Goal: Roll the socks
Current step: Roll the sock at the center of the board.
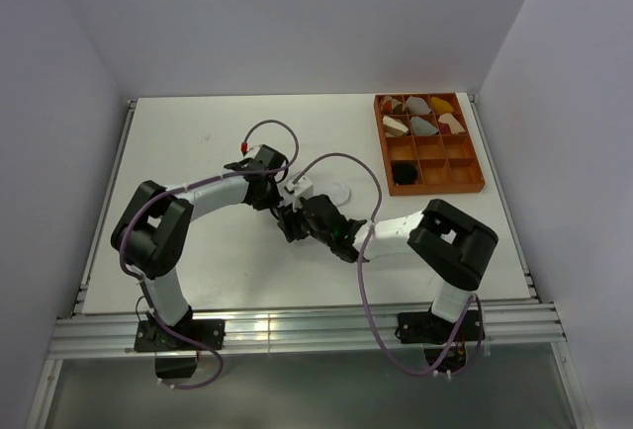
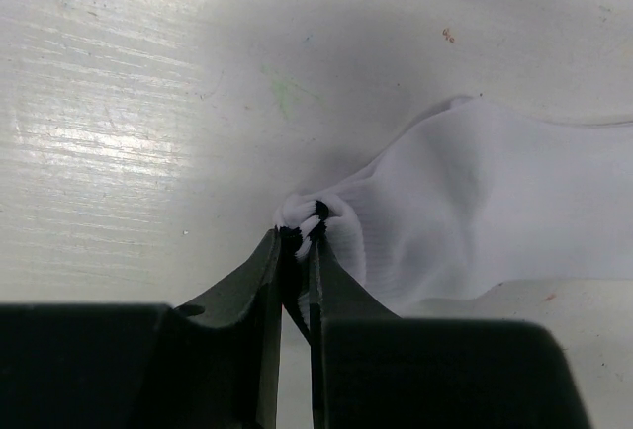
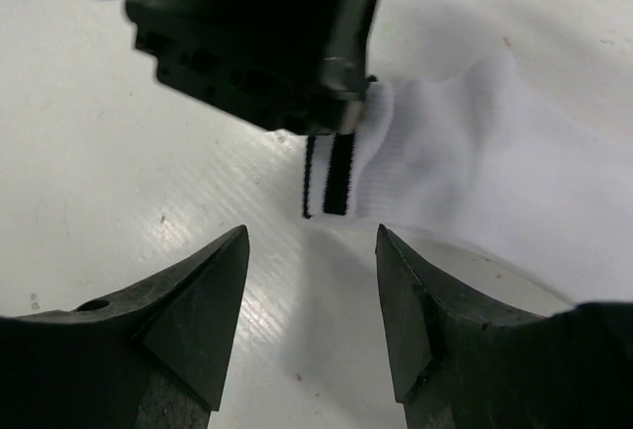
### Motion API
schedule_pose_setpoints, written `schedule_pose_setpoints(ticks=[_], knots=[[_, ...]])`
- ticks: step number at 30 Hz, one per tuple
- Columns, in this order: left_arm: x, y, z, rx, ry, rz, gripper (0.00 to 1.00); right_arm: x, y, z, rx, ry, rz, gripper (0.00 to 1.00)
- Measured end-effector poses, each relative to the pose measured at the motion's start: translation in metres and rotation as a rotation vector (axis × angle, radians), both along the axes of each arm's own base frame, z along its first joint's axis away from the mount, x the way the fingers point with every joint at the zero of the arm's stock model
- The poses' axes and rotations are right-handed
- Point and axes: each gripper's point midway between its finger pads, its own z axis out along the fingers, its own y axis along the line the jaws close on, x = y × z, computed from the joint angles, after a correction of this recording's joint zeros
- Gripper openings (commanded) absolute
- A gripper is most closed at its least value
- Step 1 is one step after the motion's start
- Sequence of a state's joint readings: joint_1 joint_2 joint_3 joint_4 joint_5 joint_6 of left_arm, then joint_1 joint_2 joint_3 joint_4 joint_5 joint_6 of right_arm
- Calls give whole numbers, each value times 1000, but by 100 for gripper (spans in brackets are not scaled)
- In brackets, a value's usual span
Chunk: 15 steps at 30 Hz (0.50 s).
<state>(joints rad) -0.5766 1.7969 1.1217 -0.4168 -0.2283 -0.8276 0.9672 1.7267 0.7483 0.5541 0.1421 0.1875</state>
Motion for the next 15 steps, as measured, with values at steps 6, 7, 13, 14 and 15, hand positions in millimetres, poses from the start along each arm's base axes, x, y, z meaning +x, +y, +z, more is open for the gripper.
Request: schedule_pose_setpoints(ticks=[6,7,13,14,15], knots=[[0,0,0,0,-1,-1,0,26,-40,-13,53,100,-168,57],[0,0,0,0,-1,-1,0,33,-49,-16,56,123,-208,57],[-2,2,0,1,-2,-2,0,61,-79,-18,64,225,-389,57],[-3,3,0,3,-2,-3,0,65,-78,-17,65,239,-402,57],[-4,3,0,3,-1,-4,0,71,-78,-17,66,255,-417,57]])
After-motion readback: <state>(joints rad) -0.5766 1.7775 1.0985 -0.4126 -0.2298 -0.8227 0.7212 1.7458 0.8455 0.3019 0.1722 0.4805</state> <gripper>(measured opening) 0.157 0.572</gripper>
